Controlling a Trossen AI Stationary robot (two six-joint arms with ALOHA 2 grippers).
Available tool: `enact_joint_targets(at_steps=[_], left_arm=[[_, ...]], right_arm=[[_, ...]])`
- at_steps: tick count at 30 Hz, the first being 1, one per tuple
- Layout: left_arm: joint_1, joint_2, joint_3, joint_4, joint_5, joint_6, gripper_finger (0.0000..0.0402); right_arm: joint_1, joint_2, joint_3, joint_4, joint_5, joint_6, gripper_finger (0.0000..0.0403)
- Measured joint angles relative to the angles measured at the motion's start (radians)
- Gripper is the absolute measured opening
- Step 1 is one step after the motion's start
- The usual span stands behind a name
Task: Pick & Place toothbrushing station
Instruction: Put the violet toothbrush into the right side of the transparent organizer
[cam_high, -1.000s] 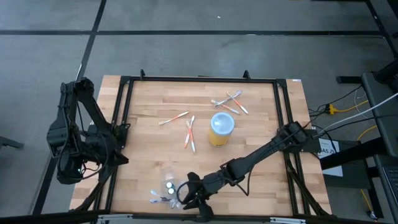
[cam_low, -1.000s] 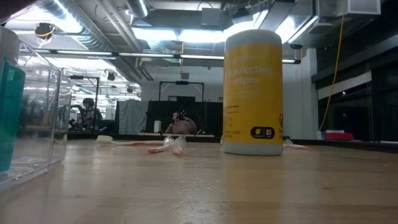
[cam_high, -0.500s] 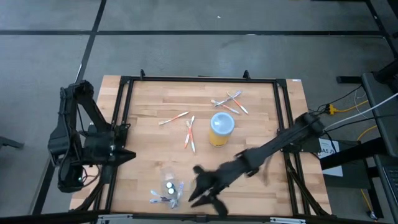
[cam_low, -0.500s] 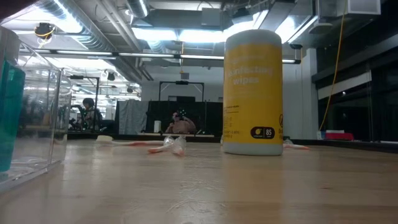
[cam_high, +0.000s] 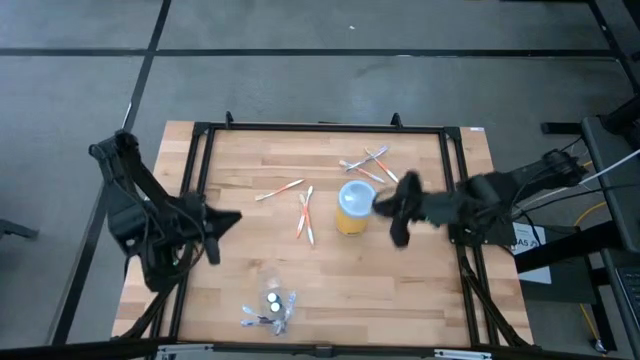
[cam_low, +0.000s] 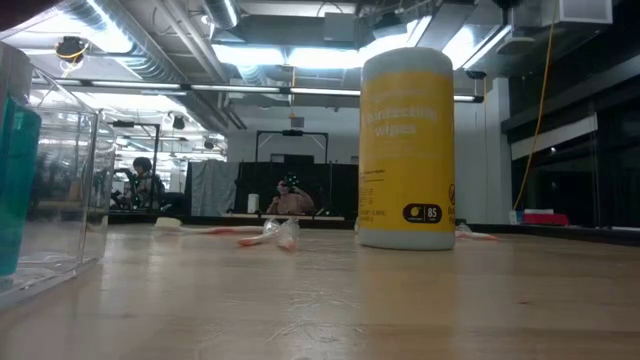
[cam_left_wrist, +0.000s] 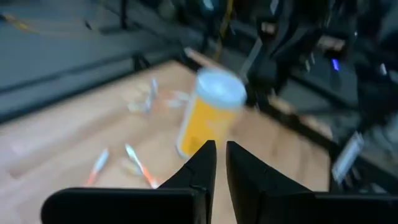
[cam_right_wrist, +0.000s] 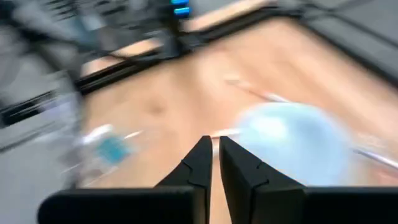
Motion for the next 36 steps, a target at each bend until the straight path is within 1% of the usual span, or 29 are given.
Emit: enact_joint_targets(at_steps=[2,3,4,5,7,9,11,12,14,15,16,18,21,24,26,27,29,31,33,34,36], left_arm=[[0.009,-0.023,0.000,0.004,-0.084,0.010,0.0031],[0.009,-0.037,0.000,0.008,-0.129,0.020,0.0031],[0.008,-0.054,0.000,0.011,-0.150,0.045,0.0031],[0.010,-0.071,0.000,0.012,-0.124,0.086,0.0030],[0.047,-0.111,0.000,0.048,0.029,0.235,0.0026],[0.124,-0.137,0.000,0.149,0.148,0.422,0.0020],[0.209,-0.171,0.000,0.314,0.265,0.640,0.0013],[0.255,-0.192,0.000,0.408,0.341,0.752,0.0009],[0.373,-0.213,0.004,0.600,0.490,0.956,0.0003],[0.442,-0.214,0.006,0.665,0.564,1.022,0.0002],[0.514,-0.212,0.006,0.690,0.652,1.060,0.0002],[0.663,-0.201,0.003,0.667,0.816,1.056,0.0003],[0.885,-0.139,-0.011,0.679,1.024,1.066,0.0002],[1.070,-0.043,-0.021,0.795,1.224,1.092,0.0002],[1.150,0.011,-0.022,0.865,1.336,1.092,0.0004],[1.176,0.031,-0.023,0.908,1.353,1.089,0.0004],[1.215,0.052,-0.023,1.001,1.345,1.087,0.0005],[1.248,0.057,-0.021,1.042,1.277,1.073,0.0004],[1.280,0.059,-0.021,1.005,1.212,1.068,0.0002],[1.291,0.061,-0.021,0.978,1.200,1.066,0.0002],[1.307,0.063,-0.021,0.965,1.235,1.067,0.0002]], right_arm=[[-0.054,-0.052,-0.005,-0.067,0.010,0.011,0.0032],[-0.085,-0.070,-0.004,-0.090,-0.011,-0.004,0.0032],[-0.118,-0.081,0.003,-0.112,-0.040,-0.038,0.0032],[-0.148,-0.087,0.009,-0.137,-0.069,-0.073,0.0032],[-0.228,-0.090,0.019,-0.228,-0.143,-0.152,0.0032],[-0.323,-0.093,0.021,-0.316,-0.240,-0.220,0.0032],[-0.430,-0.100,0.021,-0.403,-0.355,-0.297,0.0032],[-0.484,-0.102,0.021,-0.415,-0.416,-0.346,0.0032],[-0.576,-0.112,0.016,-0.394,-0.515,-0.436,0.0032],[-0.616,-0.118,0.015,-0.374,-0.556,-0.466,0.0032],[-0.654,-0.124,0.013,-0.352,-0.597,-0.493,0.0032],[-0.737,-0.128,-0.003,-0.354,-0.670,-0.516,0.0032],[-0.873,-0.123,-0.065,-0.329,-0.776,-0.464,0.0032],[-0.980,-0.114,-0.130,-0.284,-0.824,-0.429,0.0032],[-1.018,-0.096,-0.153,-0.264,-0.836,-0.419,0.0032],[-1.027,-0.086,-0.160,-0.255,-0.826,-0.397,0.0032],[-1.037,-0.056,-0.170,-0.241,-0.785,-0.365,0.0032],[-1.050,-0.011,-0.178,-0.236,-0.739,-0.370,0.0032],[-1.057,0.043,-0.179,-0.200,-0.744,-0.393,0.0032],[-1.057,0.070,-0.179,-0.184,-0.764,-0.430,0.0032],[-1.048,0.121,-0.179,-0.188,-0.821,-0.546,0.0032]])
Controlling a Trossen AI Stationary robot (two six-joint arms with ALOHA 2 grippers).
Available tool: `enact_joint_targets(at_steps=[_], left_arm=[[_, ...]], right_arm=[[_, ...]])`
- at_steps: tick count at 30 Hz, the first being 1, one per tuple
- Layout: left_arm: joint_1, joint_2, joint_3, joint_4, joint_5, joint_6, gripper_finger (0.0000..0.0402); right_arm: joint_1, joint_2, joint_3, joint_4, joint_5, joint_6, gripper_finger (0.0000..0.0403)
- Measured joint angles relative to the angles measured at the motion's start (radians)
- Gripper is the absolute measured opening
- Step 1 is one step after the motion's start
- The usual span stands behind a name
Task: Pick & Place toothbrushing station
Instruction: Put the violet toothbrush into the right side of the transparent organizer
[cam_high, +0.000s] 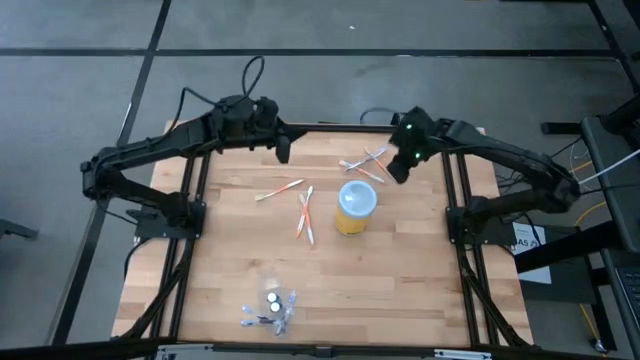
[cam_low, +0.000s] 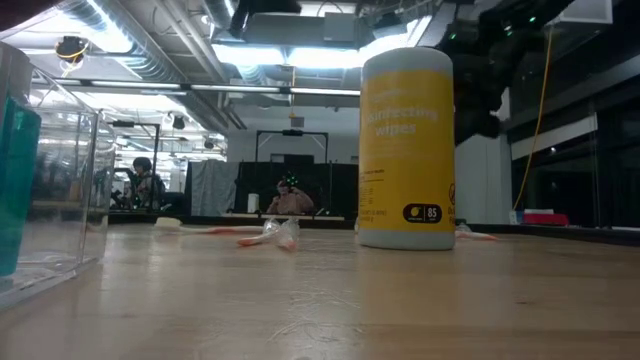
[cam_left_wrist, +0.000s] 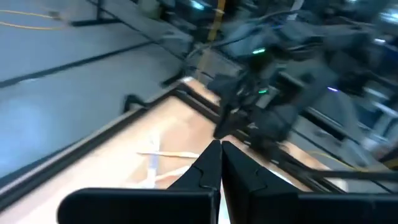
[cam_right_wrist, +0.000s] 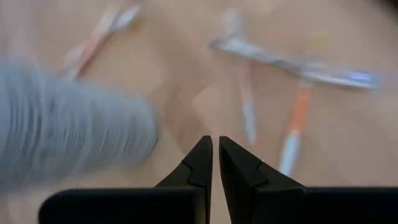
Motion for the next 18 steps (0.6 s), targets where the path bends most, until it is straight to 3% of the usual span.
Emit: enact_joint_targets(at_steps=[4,8,11,18], left_arm=[[0.016,-0.005,0.000,-0.012,0.101,0.034,0.0005],[0.040,-0.006,0.000,-0.019,0.166,0.062,0.0002],[0.046,-0.006,0.000,-0.005,0.197,0.066,0.0002],[0.047,-0.006,0.000,0.080,0.198,0.061,0.0007]], right_arm=[[0.045,0.065,0.000,-0.054,-0.013,-0.299,0.0032],[0.068,0.106,0.000,-0.054,0.143,-0.328,0.0032],[0.034,0.150,0.000,-0.014,0.204,-0.086,0.0032],[-0.168,0.274,0.000,0.359,-0.099,0.442,0.0032]])
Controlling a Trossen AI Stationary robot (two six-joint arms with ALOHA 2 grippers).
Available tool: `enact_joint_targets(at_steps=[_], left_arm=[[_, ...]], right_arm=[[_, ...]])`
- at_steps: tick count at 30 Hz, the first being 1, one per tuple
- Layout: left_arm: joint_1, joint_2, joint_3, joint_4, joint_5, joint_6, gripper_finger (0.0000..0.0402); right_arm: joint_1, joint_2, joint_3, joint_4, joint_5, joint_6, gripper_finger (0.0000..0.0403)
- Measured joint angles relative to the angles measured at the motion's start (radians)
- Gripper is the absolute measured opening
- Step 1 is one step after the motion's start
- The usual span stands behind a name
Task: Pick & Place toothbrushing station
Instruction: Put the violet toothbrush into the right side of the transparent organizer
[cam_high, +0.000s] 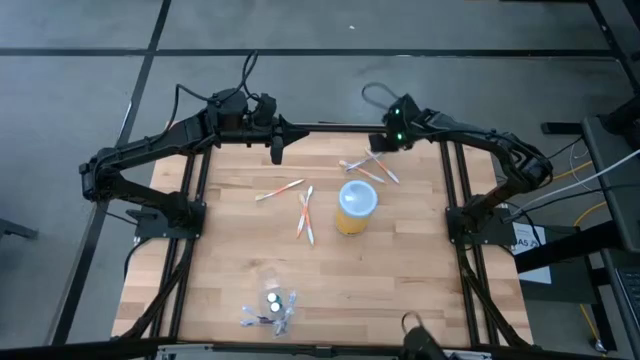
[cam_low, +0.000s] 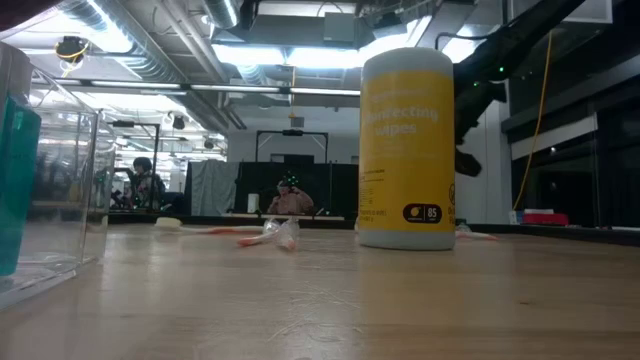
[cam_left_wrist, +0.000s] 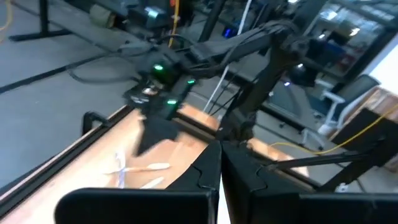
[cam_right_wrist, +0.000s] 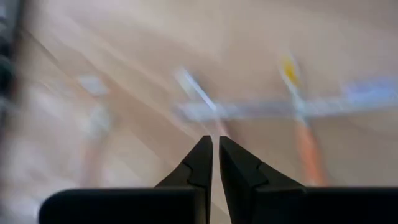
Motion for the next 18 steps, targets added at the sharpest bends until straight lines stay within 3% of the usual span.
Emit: enact_joint_targets(at_steps=[4,12,18], left_arm=[[-0.001,0.000,0.000,0.042,0.046,-0.016,0.0003],[0.000,0.000,0.000,0.095,0.081,-0.016,0.0006],[0.019,0.000,0.000,0.182,0.158,-0.033,0.0005]], right_arm=[[-0.067,0.008,0.002,0.101,-0.042,0.123,0.0032],[-0.115,0.011,0.002,-0.054,0.094,0.099,0.0032],[-0.135,0.034,0.002,-0.068,0.117,0.196,0.0042]])
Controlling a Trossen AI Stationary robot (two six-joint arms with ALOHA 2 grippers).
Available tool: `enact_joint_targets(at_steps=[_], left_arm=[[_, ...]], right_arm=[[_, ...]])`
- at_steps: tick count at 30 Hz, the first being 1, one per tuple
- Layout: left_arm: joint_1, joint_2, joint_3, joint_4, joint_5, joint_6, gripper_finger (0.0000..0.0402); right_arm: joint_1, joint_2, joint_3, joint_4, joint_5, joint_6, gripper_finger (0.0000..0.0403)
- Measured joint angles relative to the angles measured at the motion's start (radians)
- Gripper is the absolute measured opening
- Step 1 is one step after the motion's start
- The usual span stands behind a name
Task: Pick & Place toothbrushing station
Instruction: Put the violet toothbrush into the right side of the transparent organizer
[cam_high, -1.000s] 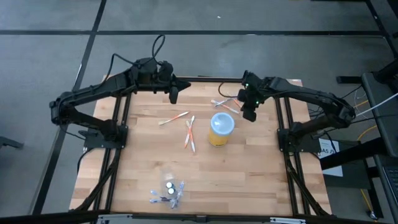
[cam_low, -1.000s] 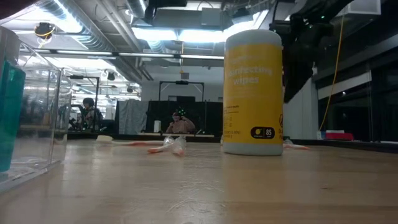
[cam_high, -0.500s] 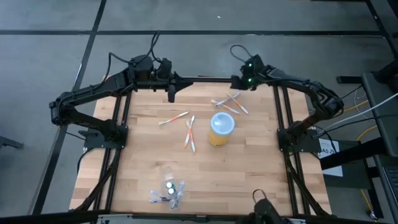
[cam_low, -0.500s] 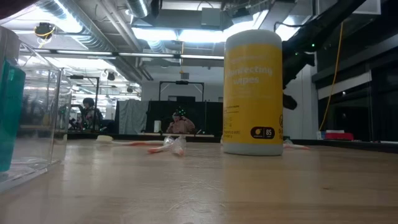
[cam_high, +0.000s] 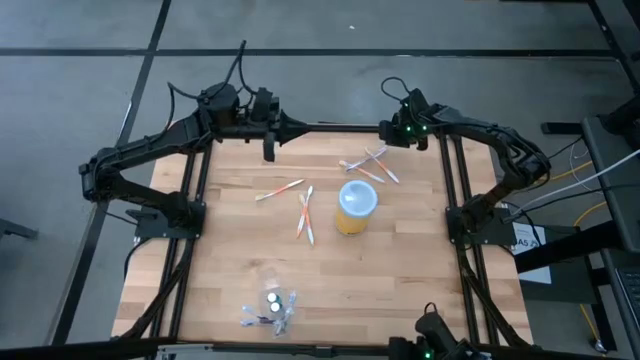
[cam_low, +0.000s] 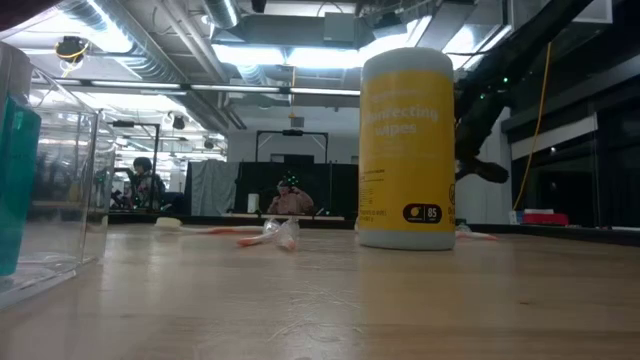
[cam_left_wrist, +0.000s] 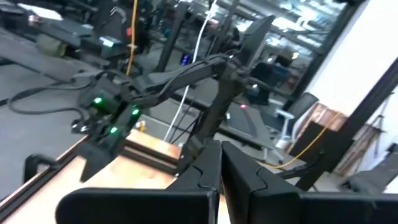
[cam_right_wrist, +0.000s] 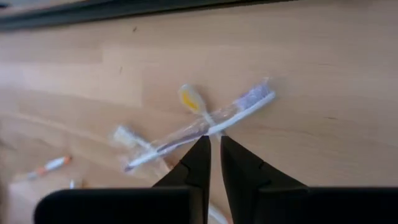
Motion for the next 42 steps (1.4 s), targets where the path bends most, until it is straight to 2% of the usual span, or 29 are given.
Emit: enact_joint_targets(at_steps=[5,11,16,30,36,42], left_arm=[[0.000,0.000,0.000,0.045,0.042,-0.004,0.0001],[-0.003,0.000,0.000,0.105,0.044,-0.011,0.0007],[-0.009,0.000,0.001,0.142,0.045,-0.019,0.0004],[-0.009,0.000,0.001,0.219,0.043,-0.079,0.0006],[-0.009,0.000,0.001,0.224,0.043,-0.079,0.0002],[-0.009,0.000,0.001,0.224,0.043,-0.079,0.0007]], right_arm=[[-0.015,0.044,0.000,0.005,0.000,0.106,0.0076],[-0.022,0.098,0.000,0.012,-0.010,0.241,0.0123],[-0.033,0.126,0.000,0.077,0.010,0.308,0.0145],[-0.046,0.217,0.000,0.130,0.049,0.371,0.0148],[-0.046,0.222,0.000,0.141,0.097,0.389,0.0148],[-0.053,0.222,0.000,0.146,0.121,0.422,0.0116]])
